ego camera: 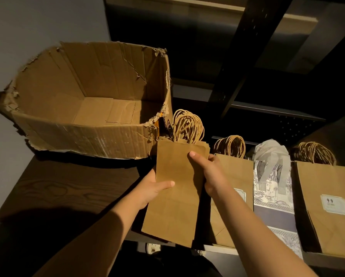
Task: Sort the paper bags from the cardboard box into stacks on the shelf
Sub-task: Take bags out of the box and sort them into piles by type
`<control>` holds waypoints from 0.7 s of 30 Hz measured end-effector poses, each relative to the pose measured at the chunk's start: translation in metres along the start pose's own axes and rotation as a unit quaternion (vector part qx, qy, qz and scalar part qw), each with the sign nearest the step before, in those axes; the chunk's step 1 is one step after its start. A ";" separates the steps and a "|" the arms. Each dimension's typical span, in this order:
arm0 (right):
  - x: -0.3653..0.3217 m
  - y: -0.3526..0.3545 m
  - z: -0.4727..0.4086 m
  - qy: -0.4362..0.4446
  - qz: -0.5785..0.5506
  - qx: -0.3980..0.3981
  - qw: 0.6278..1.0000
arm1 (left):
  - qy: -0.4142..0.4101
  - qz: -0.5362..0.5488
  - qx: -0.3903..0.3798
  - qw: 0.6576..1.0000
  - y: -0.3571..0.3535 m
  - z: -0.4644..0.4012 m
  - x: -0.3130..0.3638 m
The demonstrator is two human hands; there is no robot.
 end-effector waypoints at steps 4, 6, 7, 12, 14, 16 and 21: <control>-0.018 0.006 0.003 0.061 0.022 -0.037 0.997 | -0.021 -0.009 -0.008 1.000 -0.008 -0.001 0.002; -0.024 0.009 0.005 0.085 0.016 -0.056 0.995 | -0.027 -0.029 -0.011 0.999 -0.011 -0.001 0.006; -0.027 0.010 0.007 0.097 0.011 -0.068 0.993 | -0.031 -0.042 -0.008 0.999 -0.012 -0.001 0.009; -0.041 0.015 0.007 0.148 0.002 -0.118 0.982 | -0.057 -0.107 0.036 0.992 -0.014 -0.003 0.032; -0.045 0.019 0.007 0.163 0.001 -0.128 0.978 | -0.053 -0.143 0.062 0.986 -0.015 -0.002 0.040; -0.049 0.020 0.009 0.175 0.002 -0.143 0.974 | -0.050 -0.161 0.091 0.981 -0.015 -0.002 0.045; -0.053 0.019 0.012 0.203 0.035 -0.162 0.965 | -0.038 -0.189 0.110 0.975 -0.014 0.003 0.051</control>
Point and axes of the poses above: each hand's wrist, its own z-axis away from the middle knuckle, its own y-axis out of the back of the hand, x = y × z, the point moved 6 cm from there along -z, towards the middle knuckle, and after that the axes turned 11 degrees about z, right-handed, at the moved point
